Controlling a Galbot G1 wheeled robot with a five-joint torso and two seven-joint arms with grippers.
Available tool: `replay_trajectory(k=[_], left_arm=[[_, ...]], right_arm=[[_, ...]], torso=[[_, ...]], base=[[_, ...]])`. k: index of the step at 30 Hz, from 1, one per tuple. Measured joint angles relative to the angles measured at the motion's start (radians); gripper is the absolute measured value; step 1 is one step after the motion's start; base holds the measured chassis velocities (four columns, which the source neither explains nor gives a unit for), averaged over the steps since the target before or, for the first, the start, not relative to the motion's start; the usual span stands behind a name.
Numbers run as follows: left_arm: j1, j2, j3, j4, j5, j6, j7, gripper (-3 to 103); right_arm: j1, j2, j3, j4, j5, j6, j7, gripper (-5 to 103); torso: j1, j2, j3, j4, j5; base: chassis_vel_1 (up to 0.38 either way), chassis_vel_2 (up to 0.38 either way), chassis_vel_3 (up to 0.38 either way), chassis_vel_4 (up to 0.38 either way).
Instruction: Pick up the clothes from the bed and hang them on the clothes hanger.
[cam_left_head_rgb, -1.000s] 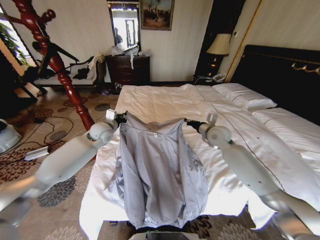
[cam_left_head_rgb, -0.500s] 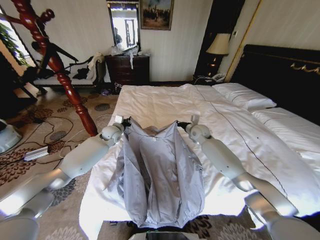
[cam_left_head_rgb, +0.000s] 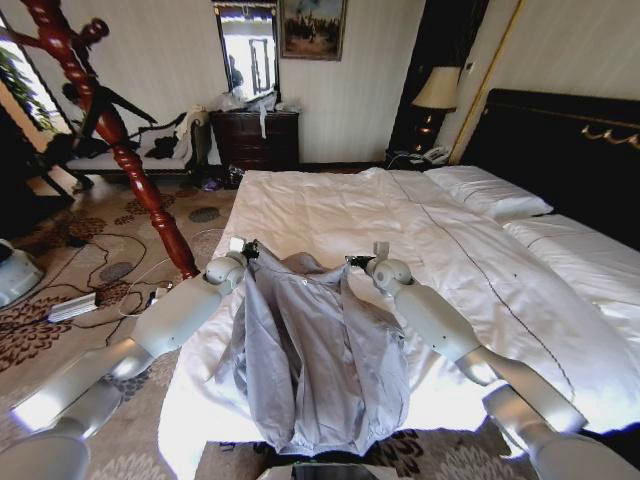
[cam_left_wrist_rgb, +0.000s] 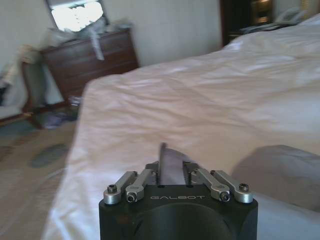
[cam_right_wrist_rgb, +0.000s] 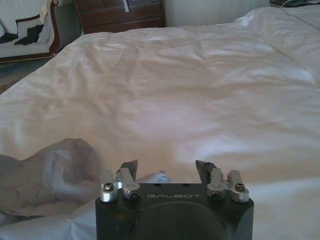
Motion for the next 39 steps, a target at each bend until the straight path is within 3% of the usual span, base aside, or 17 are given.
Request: replay_trajectory(k=[4,5,7,9,10,14,15,17,18,19,32,34,39], left_arm=[[0.004,0.013,-0.002,-0.009,-0.05,-0.021,0.059,43],[0.005,0.028,-0.002,-0.021,-0.085,-0.018,0.077,48],[0.006,0.038,0.0,-0.029,-0.098,-0.015,0.086,54],[0.011,0.063,0.009,-0.049,-0.124,-0.019,0.104,64],[0.014,0.069,0.009,-0.052,-0.128,-0.028,0.105,64],[0.023,0.079,0.002,-0.051,-0.113,-0.082,0.104,76],[0.025,0.083,-0.003,-0.051,-0.107,-0.097,0.103,86],[0.026,0.083,-0.003,-0.051,-0.106,-0.101,0.102,86],[0.026,0.084,-0.004,-0.051,-0.104,-0.103,0.101,96],[0.026,0.084,-0.004,-0.051,-0.104,-0.103,0.101,98],[0.074,0.177,-0.089,-0.153,-0.165,-0.145,0.084,100],[0.115,0.21,-0.113,-0.185,-0.156,-0.146,0.082,100],[0.265,0.264,-0.206,-0.246,-0.086,-0.172,0.115,100]], right_arm=[[-0.034,-0.033,0.018,0.043,0.007,-0.003,0.007,76],[-0.051,-0.049,0.032,0.062,0.01,-0.006,0.012,87],[-0.059,-0.055,0.04,0.069,0.012,-0.006,0.013,87],[-0.079,-0.068,0.058,0.083,0.014,-0.007,0.014,97],[-0.087,-0.073,0.066,0.087,0.014,-0.008,0.014,99],[-0.105,-0.085,0.083,0.094,0.01,-0.008,0.014,100],[-0.108,-0.087,0.087,0.096,0.009,-0.008,0.014,100],[-0.109,-0.088,0.088,0.097,0.008,-0.008,0.013,100],[-0.11,-0.088,0.089,0.097,0.008,-0.008,0.013,100],[-0.11,-0.088,0.089,0.098,0.008,-0.008,0.013,100],[-0.216,-0.152,0.206,0.219,0.065,0.013,0.014,100],[-0.249,-0.167,0.23,0.254,0.079,0.011,0.018,100],[-0.311,-0.187,0.282,0.318,0.085,0.011,0.018,100]], torso=[[0.0,0.0,0.0,-0.0007,0.0],[0.0,0.0,0.0,-0.0007,0.0002],[0.0,0.0,0.0,-0.0003,0.0002],[0.0,0.0,0.0,0.0001,0.0001],[0.0,0.0,0.0,0.0002,0.0001],[0.0,0.0,0.0,-0.0003,0.0],[0.0,0.0,0.0,-0.0004,0.0001],[0.0,0.0,0.0,-0.0003,0.0],[0.0,0.0,0.0,0.0,0.0],[0.0,0.0,0.0,0.0001,0.0],[0.0,0.0,0.0,-0.0004,0.0002],[0.0,0.0,0.0,-0.0009,0.0002],[0.0,0.0,0.0,0.0005,-0.0005]], base=[[0.0,0.0,0.0,0.0],[0.0,0.0,0.0,0.0],[0.0,0.0,0.0,0.0],[0.0,0.0,0.0,0.0],[0.0,0.0,0.0,0.0],[0.0,0.0,0.0,0.0],[0.0,0.0,0.0,0.0],[0.0,0.0,0.0,0.0],[0.0,0.0,0.0,0.0],[0.0,0.0,0.0,0.0],[0.0,0.0,0.0,0.0],[0.0,0.0,0.0,0.0],[0.0,0.0,0.0,0.0]])
